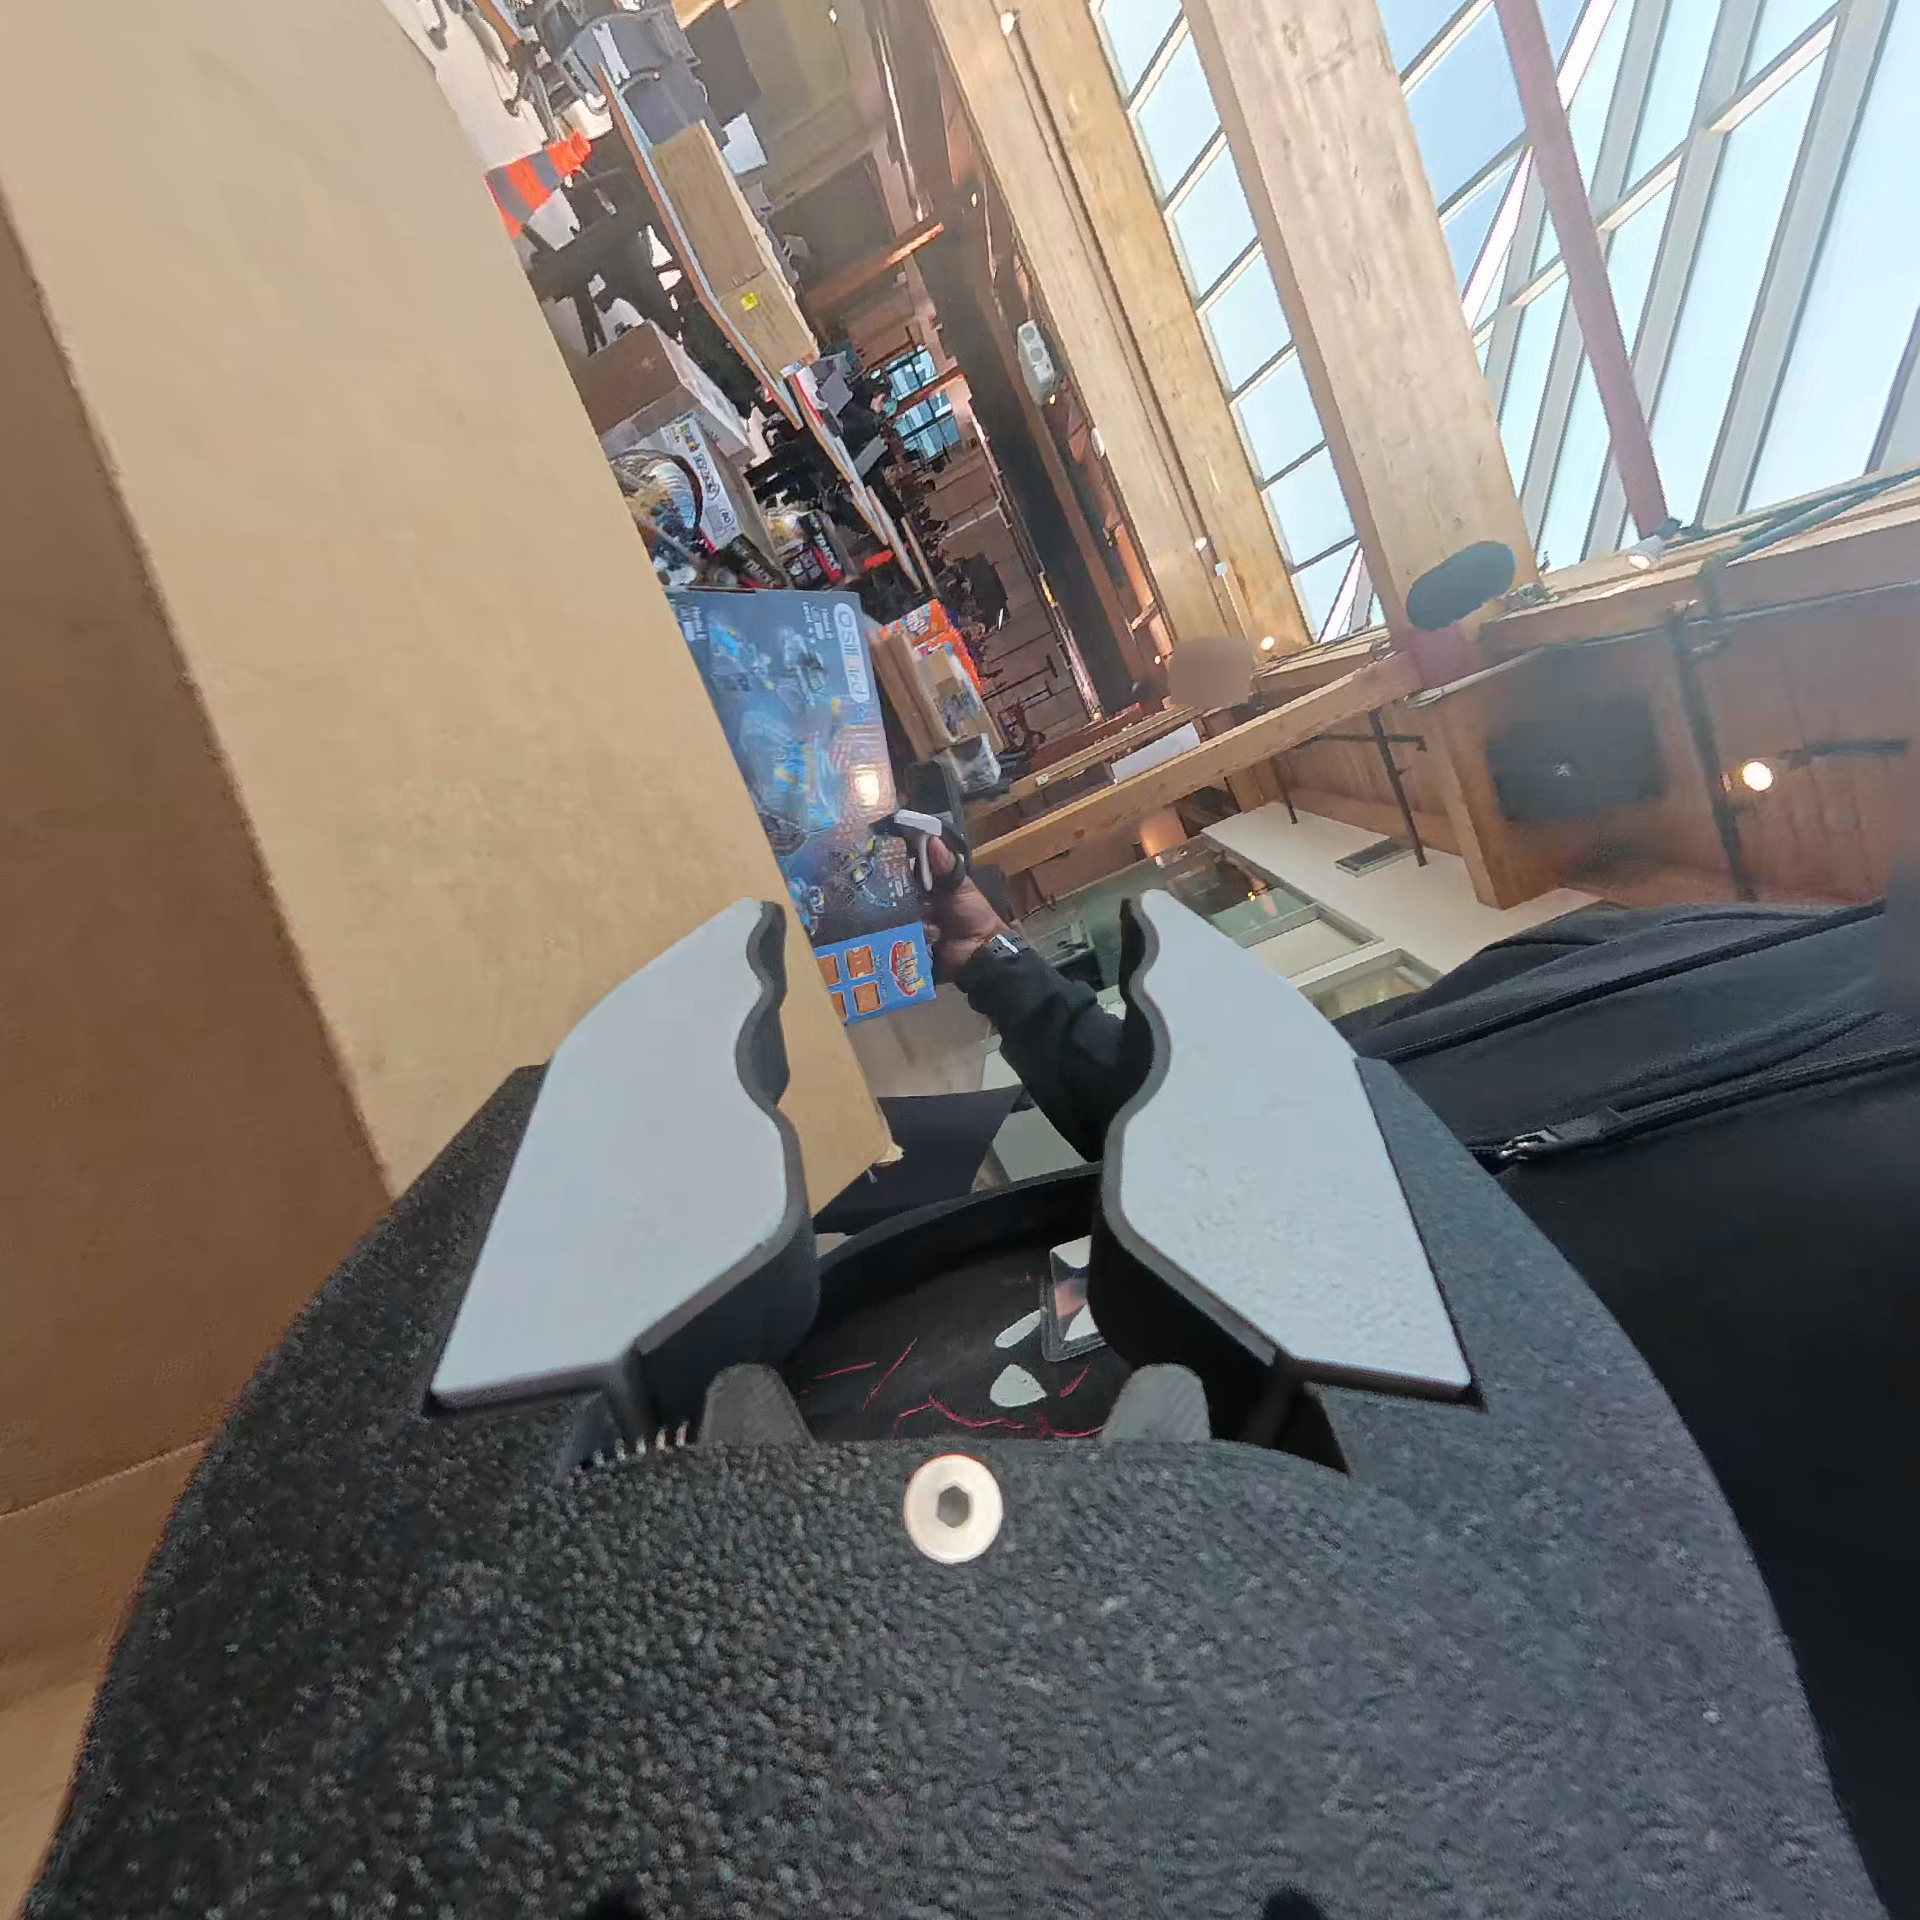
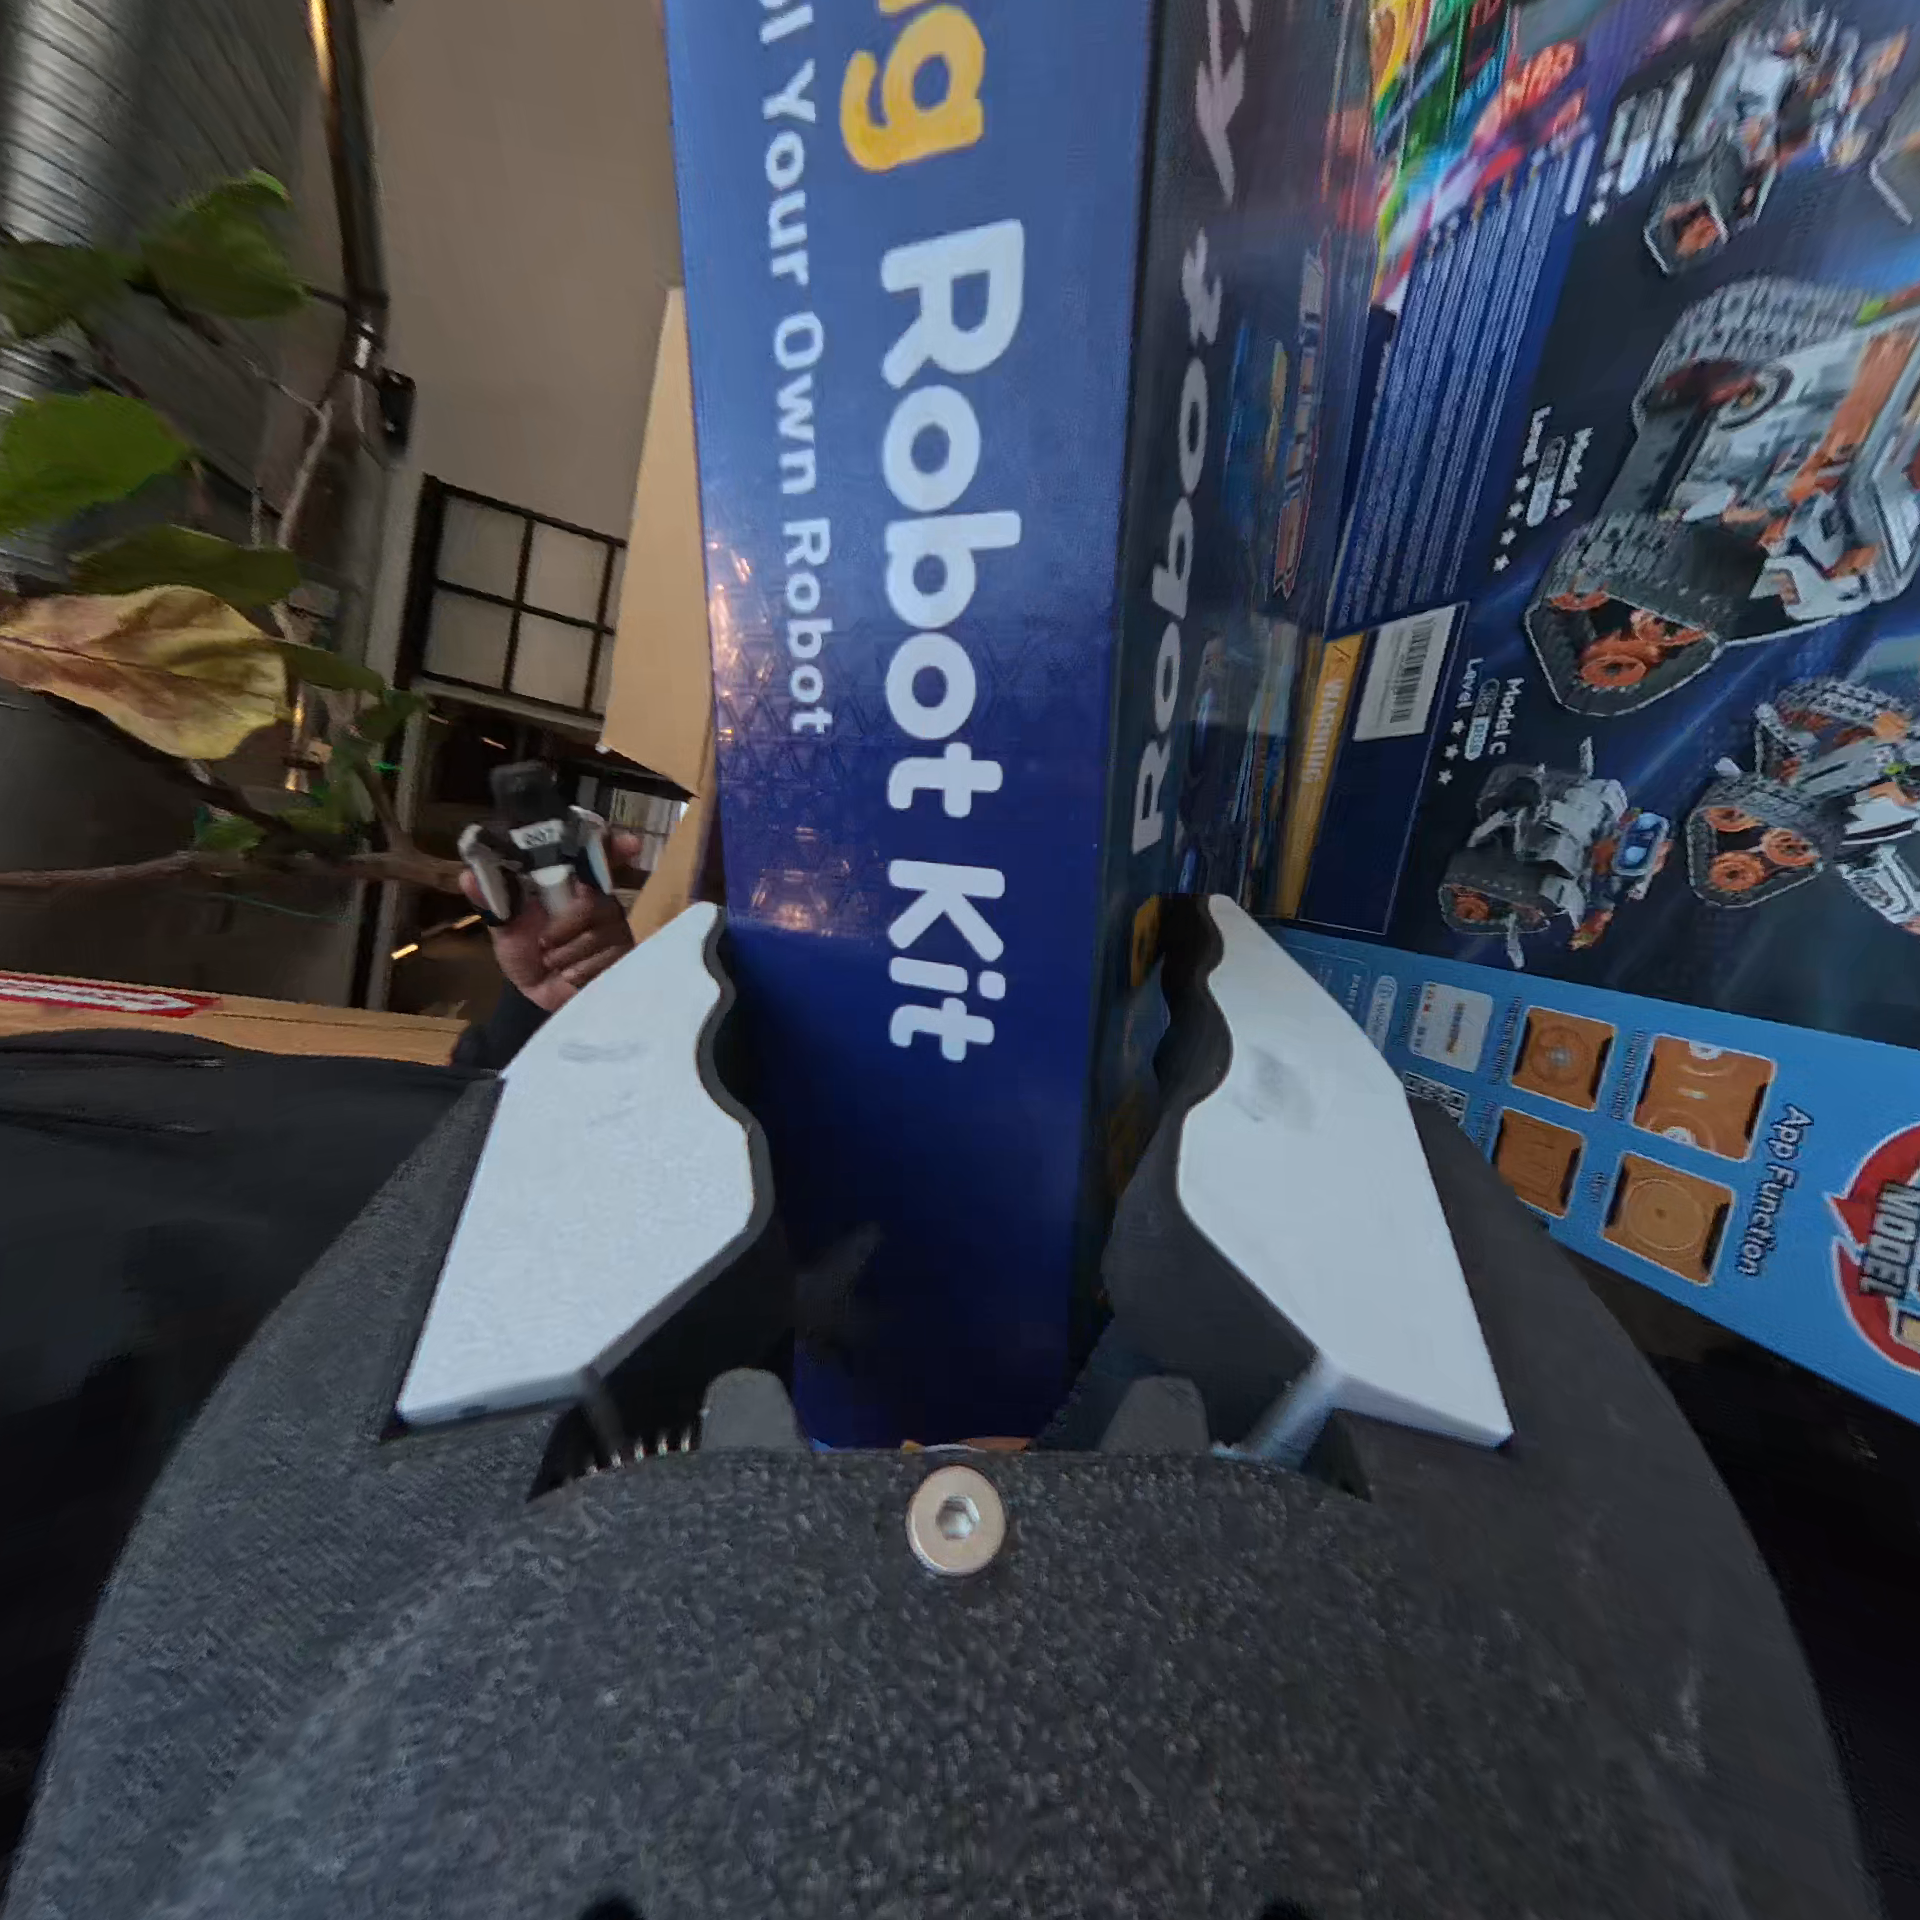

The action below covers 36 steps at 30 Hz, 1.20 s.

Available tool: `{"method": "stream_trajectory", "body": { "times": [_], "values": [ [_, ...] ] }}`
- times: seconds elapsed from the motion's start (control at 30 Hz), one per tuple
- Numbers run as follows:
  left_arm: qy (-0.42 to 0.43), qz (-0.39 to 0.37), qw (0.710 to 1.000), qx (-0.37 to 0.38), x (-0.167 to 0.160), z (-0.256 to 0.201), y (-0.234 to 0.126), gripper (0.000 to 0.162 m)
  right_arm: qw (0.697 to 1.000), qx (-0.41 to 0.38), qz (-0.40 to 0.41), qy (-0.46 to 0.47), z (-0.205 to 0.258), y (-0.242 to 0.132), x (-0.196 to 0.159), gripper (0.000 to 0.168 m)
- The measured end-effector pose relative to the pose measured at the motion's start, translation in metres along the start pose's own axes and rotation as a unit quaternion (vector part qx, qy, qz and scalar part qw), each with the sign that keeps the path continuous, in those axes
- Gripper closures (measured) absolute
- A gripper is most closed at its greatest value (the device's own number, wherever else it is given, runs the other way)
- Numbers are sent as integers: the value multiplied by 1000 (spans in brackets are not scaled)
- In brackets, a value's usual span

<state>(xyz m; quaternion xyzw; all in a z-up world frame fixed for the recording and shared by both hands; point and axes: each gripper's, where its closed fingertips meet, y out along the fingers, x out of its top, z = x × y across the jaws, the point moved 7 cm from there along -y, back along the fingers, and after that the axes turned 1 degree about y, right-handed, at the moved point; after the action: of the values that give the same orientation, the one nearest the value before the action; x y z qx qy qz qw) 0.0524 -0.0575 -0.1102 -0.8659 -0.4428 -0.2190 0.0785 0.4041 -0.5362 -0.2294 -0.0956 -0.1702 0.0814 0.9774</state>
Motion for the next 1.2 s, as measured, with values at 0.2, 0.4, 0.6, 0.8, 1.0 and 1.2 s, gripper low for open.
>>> {"method": "stream_trajectory", "body": {
  "times": [0.2, 0.4, 0.6, 0.8, 1.0, 1.2],
  "values": [
    [-3, 33, 999, 10, -9, 10, 37, 100, 995, 53, 67, 48, -47, 71, -9, 92],
    [-10, 36, 999, 8, -21, 14, 55, 100, 992, 58, 63, 90, -77, 109, 18, 90],
    [0, 116, 993, -28, -45, -11, 65, 100, 990, 83, 8, 116, -91, 119, 30, 89],
    [67, 296, 952, 43, -102, -31, 55, 103, 987, 101, -8, 126, -100, 118, 26, 89],
    [88, 376, 908, 161, -150, -20, 47, 108, 982, 128, -18, 138, -111, 118, 25, 90],
    [147, 332, 873, 326, -198, 39, 52, 107, 976, 155, -30, 152, -121, 120, 24, 89]
  ]
}}
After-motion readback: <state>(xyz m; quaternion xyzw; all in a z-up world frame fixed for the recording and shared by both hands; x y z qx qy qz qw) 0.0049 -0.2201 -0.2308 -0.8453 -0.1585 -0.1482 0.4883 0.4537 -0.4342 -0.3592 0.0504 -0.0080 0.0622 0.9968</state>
